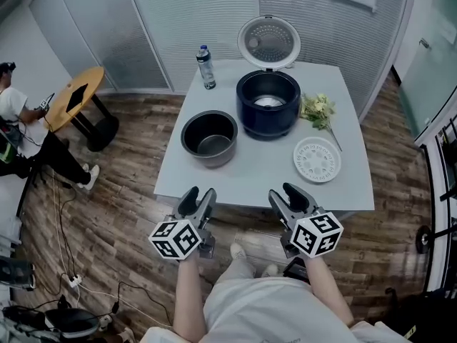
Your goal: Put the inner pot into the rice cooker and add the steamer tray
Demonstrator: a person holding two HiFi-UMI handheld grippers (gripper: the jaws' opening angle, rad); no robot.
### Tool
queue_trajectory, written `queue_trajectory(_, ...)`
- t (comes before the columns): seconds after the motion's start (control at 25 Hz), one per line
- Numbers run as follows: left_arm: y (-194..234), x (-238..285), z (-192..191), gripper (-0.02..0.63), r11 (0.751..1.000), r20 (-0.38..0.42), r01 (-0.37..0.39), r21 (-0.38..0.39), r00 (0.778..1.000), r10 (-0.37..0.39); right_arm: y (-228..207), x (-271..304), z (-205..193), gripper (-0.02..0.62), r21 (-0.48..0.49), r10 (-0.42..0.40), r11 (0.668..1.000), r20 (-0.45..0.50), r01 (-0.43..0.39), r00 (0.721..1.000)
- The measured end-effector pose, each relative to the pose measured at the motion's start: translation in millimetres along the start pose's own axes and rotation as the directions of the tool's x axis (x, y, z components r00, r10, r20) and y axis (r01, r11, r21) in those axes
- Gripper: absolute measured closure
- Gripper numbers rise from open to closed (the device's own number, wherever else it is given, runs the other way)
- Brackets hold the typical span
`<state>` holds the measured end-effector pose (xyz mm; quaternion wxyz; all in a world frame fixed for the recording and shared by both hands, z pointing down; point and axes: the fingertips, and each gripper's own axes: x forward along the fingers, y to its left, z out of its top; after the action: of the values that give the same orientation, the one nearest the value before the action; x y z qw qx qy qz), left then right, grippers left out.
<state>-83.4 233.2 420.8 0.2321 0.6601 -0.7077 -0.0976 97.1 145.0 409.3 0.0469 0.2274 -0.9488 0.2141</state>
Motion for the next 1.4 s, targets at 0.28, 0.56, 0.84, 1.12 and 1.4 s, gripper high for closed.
queue_trajectory(0.28,11.5,-9.9,8.0,0.368,0.995,-0.004,-0.074,0.068,0.997,0.074,2.1,13.1,-1.8,0.397,0.020,0.033,0.999,-0.026,-0.033,0.999)
queue_trajectory(0.56,60.9,22.2,19.1,0.368,0.995,-0.016,-0.097,0.037,0.995,0.097,-9.5,68.2,-13.4,0.397,0.038,0.025,0.999,-0.089,-0.021,0.996)
queue_trajectory(0.84,148.3,74.1,43.5,0.368,0.995,-0.081,-0.095,0.000,0.992,0.095,-17.0,154.1,-14.9,0.397,0.057,-0.041,0.997,-0.150,0.050,0.988)
queue_trajectory(1.12,214.2,120.0,57.9,0.368,0.997,-0.129,-0.076,-0.022,0.989,0.072,-29.6,222.9,-19.5,0.397,0.091,-0.095,0.989,-0.177,0.113,0.980)
queue_trajectory(1.4,247.8,152.1,48.1,0.368,0.998,-0.208,-0.050,-0.043,0.977,0.040,-44.0,262.5,-26.9,0.397,0.127,-0.155,0.975,-0.205,0.184,0.966)
